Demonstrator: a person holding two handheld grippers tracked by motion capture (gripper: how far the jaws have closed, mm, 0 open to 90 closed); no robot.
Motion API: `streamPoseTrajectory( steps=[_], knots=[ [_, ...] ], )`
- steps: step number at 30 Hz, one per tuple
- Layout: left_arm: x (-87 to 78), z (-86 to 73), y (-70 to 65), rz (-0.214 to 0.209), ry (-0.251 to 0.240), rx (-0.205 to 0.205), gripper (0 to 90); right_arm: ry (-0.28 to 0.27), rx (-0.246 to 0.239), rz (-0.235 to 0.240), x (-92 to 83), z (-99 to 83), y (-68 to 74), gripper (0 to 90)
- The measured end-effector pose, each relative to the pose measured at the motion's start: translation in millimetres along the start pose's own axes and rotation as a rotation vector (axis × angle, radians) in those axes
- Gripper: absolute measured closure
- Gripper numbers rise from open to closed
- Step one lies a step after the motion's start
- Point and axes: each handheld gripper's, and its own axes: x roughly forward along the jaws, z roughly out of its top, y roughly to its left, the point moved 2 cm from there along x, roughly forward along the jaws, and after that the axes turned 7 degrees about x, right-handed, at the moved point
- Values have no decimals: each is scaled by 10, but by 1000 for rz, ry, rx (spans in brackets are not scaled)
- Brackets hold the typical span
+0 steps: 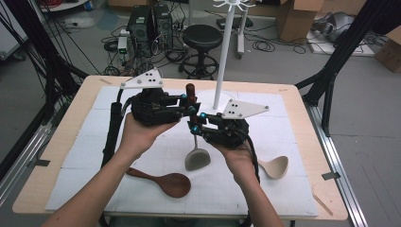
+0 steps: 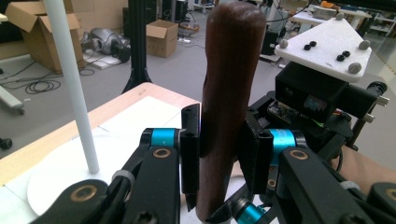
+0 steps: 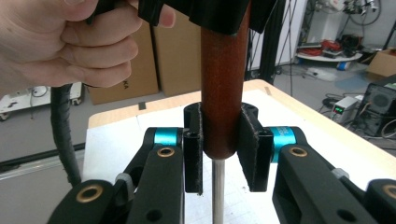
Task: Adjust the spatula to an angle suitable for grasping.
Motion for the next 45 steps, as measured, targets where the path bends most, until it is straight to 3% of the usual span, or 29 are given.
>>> streamPoseTrajectory(
  steps=[3,10,12,14,17,21,26,28,33,36,45],
  knots=[
    [1,11,33,-28,-6,-1,730,-11,-9,51,-17,-1,-58,728],
    [42,29,41,-94,4,9,731,-5,41,293,-15,-7,-264,721],
    [53,29,33,-112,6,14,731,-7,57,343,-7,-12,-298,710],
    [54,25,41,-123,9,12,731,-6,57,363,-6,-15,-312,727],
    [52,25,46,-112,9,7,726,-6,51,348,-8,-9,-295,736],
    [59,35,29,-74,-5,-8,656,-16,34,265,-12,9,-233,738],
    [73,40,4,-55,-17,0,709,-27,20,157,-10,30,-128,739],
    [69,48,8,-53,-17,7,716,-30,18,138,-17,32,-118,736],
    [50,40,61,-101,-27,-13,729,-42,23,195,-19,33,-174,681],
    [50,37,67,-114,-26,1,728,-42,38,244,-8,25,-195,727],
    [18,35,59,-131,-23,15,726,-41,43,267,8,24,-175,737]
  ],
)
